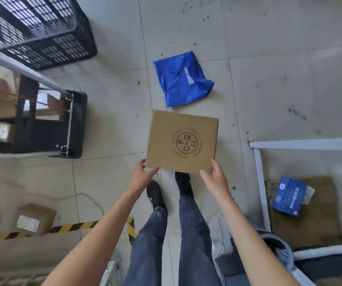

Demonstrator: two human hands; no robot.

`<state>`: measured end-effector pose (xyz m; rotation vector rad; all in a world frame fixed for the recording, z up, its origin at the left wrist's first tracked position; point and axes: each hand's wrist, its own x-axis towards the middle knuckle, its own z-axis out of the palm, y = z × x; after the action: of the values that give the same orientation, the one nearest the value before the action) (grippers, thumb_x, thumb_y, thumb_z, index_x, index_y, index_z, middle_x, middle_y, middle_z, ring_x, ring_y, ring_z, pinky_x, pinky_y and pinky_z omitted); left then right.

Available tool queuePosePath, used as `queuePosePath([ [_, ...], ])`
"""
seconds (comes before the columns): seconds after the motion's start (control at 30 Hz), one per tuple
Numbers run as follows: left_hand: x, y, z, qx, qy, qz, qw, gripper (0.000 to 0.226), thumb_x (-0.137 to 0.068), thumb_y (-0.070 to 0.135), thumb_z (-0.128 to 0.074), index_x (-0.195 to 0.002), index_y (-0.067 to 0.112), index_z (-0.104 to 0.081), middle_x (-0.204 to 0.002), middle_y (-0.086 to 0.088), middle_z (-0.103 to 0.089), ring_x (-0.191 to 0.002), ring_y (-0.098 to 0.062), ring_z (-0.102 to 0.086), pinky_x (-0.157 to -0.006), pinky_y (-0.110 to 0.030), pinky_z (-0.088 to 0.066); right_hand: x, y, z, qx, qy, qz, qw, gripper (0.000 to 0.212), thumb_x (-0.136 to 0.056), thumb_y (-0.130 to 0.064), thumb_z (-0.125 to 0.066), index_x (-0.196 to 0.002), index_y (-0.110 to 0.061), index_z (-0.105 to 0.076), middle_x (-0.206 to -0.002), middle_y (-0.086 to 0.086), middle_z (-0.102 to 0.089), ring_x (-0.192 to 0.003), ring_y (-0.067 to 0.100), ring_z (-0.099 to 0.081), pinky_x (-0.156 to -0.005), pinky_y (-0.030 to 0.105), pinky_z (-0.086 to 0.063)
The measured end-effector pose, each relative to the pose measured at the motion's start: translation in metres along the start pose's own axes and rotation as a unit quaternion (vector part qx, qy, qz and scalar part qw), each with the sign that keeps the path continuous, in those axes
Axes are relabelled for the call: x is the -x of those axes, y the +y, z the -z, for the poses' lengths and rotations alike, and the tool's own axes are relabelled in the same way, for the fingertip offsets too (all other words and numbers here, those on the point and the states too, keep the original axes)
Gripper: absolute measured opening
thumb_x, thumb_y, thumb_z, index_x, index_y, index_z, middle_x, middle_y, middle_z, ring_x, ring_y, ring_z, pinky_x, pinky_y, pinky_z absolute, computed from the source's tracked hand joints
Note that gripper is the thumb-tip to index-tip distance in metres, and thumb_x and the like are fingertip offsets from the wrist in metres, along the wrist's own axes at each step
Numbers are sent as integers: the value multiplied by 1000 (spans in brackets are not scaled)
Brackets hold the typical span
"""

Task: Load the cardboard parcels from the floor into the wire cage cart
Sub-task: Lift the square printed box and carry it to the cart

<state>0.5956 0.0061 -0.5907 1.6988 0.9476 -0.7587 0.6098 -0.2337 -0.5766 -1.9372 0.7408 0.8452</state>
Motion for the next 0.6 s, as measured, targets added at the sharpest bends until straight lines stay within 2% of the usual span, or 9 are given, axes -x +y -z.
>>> queuePosePath([
  [0.1, -60, -14, -19, -5, 23, 17, 1000, 73, -89, 29, -70, -150, 11, -34, -139, -10, -50, -109, -16, -56, -90, -33, -48, -66, 23, -3, 36, 7, -27, 999, 68, -92, -25, -61, -153, -19, -33, -154, 2, -43, -135, 18, -44, -107, 36, -40],
  [0.17, -92, -20, -29, -9, 49, 12, 999, 73, -88, 27, -70, -149, 10, -34, -145, -11, -49, -109, -13, -51, -89, -32, -45, -102, 37, -5, 77, 9, -38, 996, 70, -90, -26, -63, -152, -18, -32, -149, 6, -46, -128, 21, -50, -99, 34, -44],
  [0.23, -119, -26, -37, 5, 66, 6, 998, 77, -86, 27, -72, -150, 11, -33, -145, -8, -48, -108, -10, -49, -88, -29, -43, -132, 48, -6, 102, -4, -63, 993, 86, -90, -32, -66, -158, -17, -15, -156, 10, -37, -137, 29, -44, -103, 39, -42],
  [0.3, -140, -32, -44, 23, 61, 11, 998, 78, -85, 28, -75, -149, 12, -33, -141, 2, -49, -114, -14, -53, -93, -33, -48, -157, 55, -6, 86, -29, -104, 990, 99, -89, -36, -70, -159, -16, -3, -161, 9, -28, -143, 31, -36, -110, 41, -36],
  [0.33, -147, -34, -46, 33, 51, 12, 998, 72, -84, 26, -76, -144, 13, -39, -134, 8, -51, -114, -14, -57, -92, -33, -50, -166, 57, -6, 70, -46, -125, 989, 101, -88, -37, -72, -159, -15, -4, -161, 8, -29, -144, 30, -35, -113, 42, -34],
  [0.4, -158, -40, -51, 34, 44, 9, 998, 60, -82, 20, -78, -133, 16, -47, -126, 6, -59, -111, -14, -60, -94, -33, -51, -178, 61, -8, 41, -76, -153, 985, 97, -85, -34, -75, -157, -14, -14, -158, 8, -36, -141, 29, -40, -115, 45, -35],
  [0.43, -160, -40, -52, 35, 49, 8, 998, 62, -81, 18, -79, -134, 16, -47, -126, 3, -59, -112, -15, -58, -96, -34, -49, -180, 60, -8, 37, -83, -156, 984, 95, -84, -32, -76, -157, -13, -17, -156, 8, -39, -139, 28, -42, -115, 46, -36],
  [0.5, -157, -33, -48, 56, 71, 10, 996, 66, -79, 17, -79, -137, 15, -46, -130, 0, -58, -114, -18, -56, -93, -36, -49, -175, 51, -6, 35, -84, -142, 986, 92, -83, -28, -76, -156, -14, -20, -154, 6, -41, -137, 26, -44, -113, 46, -38],
  [0.6, -137, -11, -32, 75, 97, -6, 992, 61, -78, 21, -79, -131, 19, -49, -124, 1, -60, -107, -21, -59, -72, -35, -50, -151, 22, 8, 17, -56, -85, 995, 85, -84, -25, -74, -154, -17, -27, -152, 5, -43, -131, 23, -48, -110, 42, -41],
])
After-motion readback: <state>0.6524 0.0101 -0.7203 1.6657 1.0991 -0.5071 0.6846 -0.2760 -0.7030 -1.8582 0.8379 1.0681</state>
